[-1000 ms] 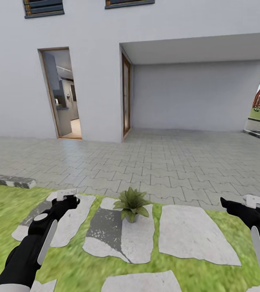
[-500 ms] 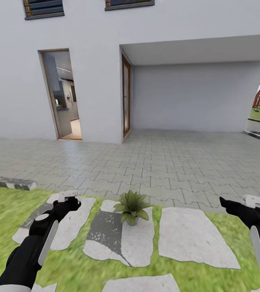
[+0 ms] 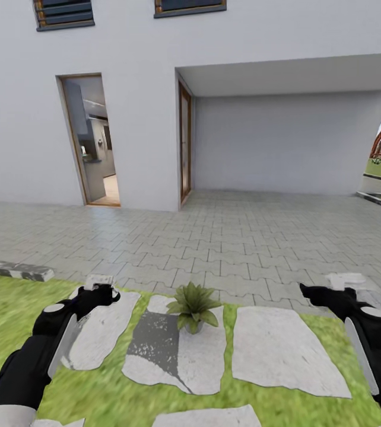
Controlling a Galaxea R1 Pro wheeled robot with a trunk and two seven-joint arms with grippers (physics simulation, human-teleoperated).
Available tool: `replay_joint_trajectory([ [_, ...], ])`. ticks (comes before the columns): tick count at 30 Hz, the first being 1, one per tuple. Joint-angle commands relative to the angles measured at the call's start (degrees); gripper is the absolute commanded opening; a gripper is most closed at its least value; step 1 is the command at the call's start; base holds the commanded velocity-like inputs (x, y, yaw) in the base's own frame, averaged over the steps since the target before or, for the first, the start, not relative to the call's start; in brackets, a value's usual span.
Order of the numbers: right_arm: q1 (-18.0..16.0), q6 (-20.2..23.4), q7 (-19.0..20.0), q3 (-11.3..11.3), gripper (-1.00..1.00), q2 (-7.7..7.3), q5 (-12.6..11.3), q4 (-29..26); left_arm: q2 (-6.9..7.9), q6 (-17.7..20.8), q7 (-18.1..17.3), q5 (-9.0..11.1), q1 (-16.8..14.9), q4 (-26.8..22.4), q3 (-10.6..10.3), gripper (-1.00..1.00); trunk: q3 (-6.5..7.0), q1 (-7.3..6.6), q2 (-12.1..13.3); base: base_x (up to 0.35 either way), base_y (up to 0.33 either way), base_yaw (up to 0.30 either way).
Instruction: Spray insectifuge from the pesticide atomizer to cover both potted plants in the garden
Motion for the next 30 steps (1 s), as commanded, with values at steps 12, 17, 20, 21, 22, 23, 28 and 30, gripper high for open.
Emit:
replay_joint_trajectory([
  [12, -20.0, 10.9, 15.2, 25.2, 1.0, -7.08, 0.7, 0.8, 6.23, 1.8, -26.2, -9.6, -6.9, -0.1, 0.1, -1.0, 1.37, -1.77, 3.2, 0.0, 0.0, 0.0],
  [17, -30.8, 14.1, 29.2, 32.7, 1.0, -9.18, 0.7, 1.1, 7.01, 1.7, -41.2, -19.8, -9.3, -0.1, 0.1, -1.0, 1.37, -1.77, 3.2, 0.0, 0.0, 0.0],
  [20, -33.9, 14.6, 35.1, 34.6, 1.0, -9.8, 0.8, 1.2, 6.96, 1.4, -46.8, -23.7, -10.1, -0.2, 0.0, -1.0, 1.37, -1.77, 3.2, 0.0, 0.0, 0.0],
  [21, -35.6, 14.8, 38.8, 35.4, 1.0, -10.07, 0.8, 1.2, 6.86, 1.3, -49.7, -25.7, -10.6, -0.2, -0.2, -1.0, 1.37, -1.77, 3.2, 0.0, 0.0, 0.0],
  [22, -36.3, 14.8, 40.6, 35.7, 1.0, -10.17, 0.8, 1.2, 6.82, 1.2, -50.9, -26.6, -10.9, -0.2, -0.4, -1.0, 1.37, -1.77, 3.2, 0.0, 0.0, 0.0],
  [23, -37.5, 14.9, 43.8, 36.2, 1.0, -10.31, 0.9, 1.2, 6.77, 1.0, -52.5, -27.8, -11.2, -0.2, -1.4, -1.0, 1.37, -1.77, 3.2, 0.0, 0.0, 0.0],
  [28, -40.3, 15.2, 53.0, 39.3, 1.0, -10.4, 3.1, 1.2, 6.52, 0.8, -54.8, -29.6, -11.6, -0.3, -7.9, -1.0, 1.37, -1.77, 3.2, 0.0, 0.0, 0.0],
  [30, -40.7, 15.3, 55.4, 41.2, 1.0, -10.3, 3.8, 1.2, 6.34, 0.7, -55.2, -29.9, -11.7, -0.9, -10.5, -1.0, 1.37, -1.77, 3.2, 0.0, 0.0, 0.0],
])
